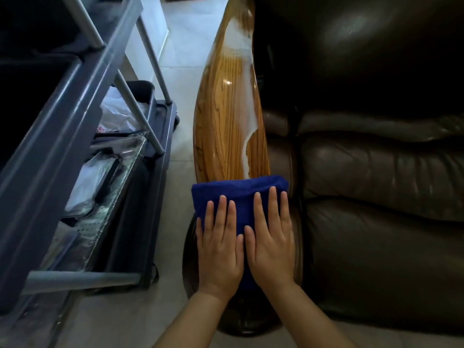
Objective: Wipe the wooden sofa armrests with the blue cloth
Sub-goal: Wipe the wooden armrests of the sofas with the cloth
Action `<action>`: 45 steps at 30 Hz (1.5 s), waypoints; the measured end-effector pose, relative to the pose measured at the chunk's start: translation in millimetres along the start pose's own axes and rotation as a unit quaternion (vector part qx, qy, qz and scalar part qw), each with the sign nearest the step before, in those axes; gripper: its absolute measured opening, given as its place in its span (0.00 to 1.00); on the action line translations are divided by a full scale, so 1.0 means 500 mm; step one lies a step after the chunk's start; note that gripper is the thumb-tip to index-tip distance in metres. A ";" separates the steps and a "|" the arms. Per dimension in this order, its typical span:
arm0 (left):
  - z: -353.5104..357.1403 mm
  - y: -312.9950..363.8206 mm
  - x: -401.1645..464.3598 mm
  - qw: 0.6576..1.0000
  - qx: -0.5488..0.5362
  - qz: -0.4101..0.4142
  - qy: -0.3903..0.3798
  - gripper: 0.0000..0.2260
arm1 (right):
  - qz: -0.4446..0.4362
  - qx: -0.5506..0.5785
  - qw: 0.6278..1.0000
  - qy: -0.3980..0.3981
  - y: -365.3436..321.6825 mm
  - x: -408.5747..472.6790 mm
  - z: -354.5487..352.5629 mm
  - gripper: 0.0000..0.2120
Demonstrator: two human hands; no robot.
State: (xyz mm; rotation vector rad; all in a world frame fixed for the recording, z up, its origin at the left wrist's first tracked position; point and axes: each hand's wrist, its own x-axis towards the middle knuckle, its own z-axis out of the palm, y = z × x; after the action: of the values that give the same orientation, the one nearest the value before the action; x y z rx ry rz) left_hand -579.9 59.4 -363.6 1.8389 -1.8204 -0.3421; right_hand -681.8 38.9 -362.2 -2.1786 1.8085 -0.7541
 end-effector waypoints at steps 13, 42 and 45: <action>-0.067 -0.010 0.267 0.999 0.035 0.004 0.009 0.26 | 0.067 -0.031 0.997 0.000 -0.055 0.269 -0.017 0.31; -0.109 -0.005 0.769 0.997 0.012 -0.009 -0.074 0.25 | 0.046 0.084 0.992 -0.087 -0.016 0.788 -0.004 0.27; -0.102 -0.010 0.795 0.998 -0.011 -0.001 -0.065 0.24 | 0.033 0.075 0.994 -0.078 -0.013 0.813 0.003 0.26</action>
State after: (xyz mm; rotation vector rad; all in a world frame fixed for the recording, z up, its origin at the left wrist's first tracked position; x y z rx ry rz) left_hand -524.0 -321.4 -251.7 1.8424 -1.8919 -0.4906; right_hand -628.2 -350.7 -259.3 -2.0126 1.6816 -0.6618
